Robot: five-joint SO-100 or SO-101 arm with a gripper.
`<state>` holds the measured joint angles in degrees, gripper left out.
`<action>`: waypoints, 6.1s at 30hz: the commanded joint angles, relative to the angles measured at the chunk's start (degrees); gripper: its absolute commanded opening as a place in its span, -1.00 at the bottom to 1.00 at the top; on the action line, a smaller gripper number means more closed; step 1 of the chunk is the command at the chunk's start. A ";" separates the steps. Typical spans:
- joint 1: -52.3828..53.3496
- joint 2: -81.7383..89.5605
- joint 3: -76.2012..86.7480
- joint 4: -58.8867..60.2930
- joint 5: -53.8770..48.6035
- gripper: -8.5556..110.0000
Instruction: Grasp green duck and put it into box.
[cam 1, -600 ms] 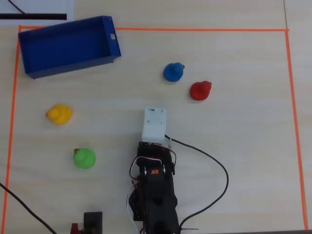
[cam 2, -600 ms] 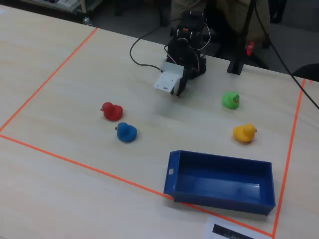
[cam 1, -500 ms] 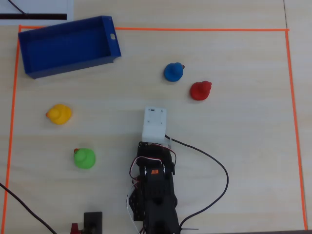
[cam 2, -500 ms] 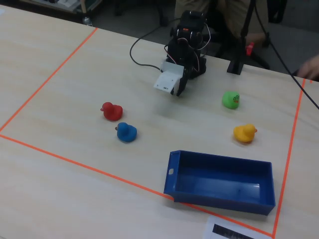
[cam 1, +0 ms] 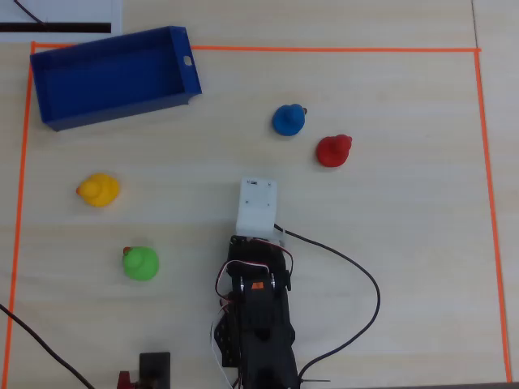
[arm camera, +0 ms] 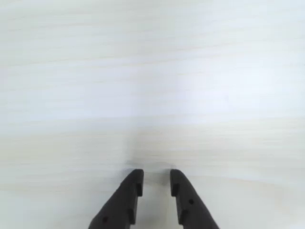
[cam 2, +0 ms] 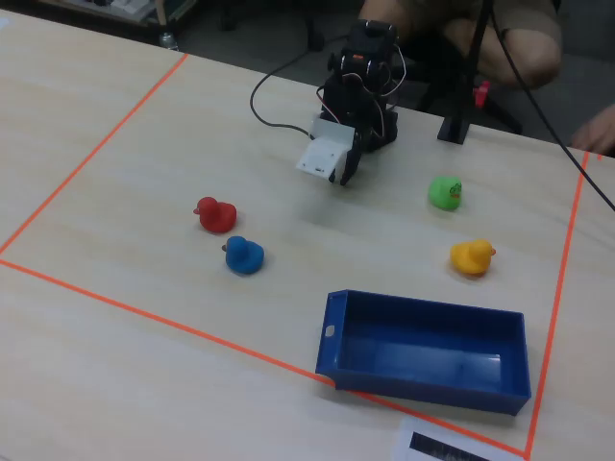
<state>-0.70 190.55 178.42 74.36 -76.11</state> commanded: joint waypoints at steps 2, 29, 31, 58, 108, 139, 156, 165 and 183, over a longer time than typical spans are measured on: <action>0.44 -0.79 -0.18 0.88 0.53 -0.77; 0.44 -0.79 -0.18 0.88 0.53 -0.77; 0.44 -0.79 -0.18 0.88 0.53 -0.77; 7.03 -39.55 -59.77 16.70 0.88 -0.45; -55.11 -72.86 -48.87 -19.42 30.76 -0.37; -52.21 -69.26 -37.53 -23.38 30.50 -0.85; -28.39 -88.59 -92.72 -24.26 36.83 -0.85; -26.81 -119.00 -127.00 -19.95 37.53 -0.85; -20.48 -146.25 -154.69 -18.28 32.96 -0.79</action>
<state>-22.15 43.95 27.77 57.30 -41.48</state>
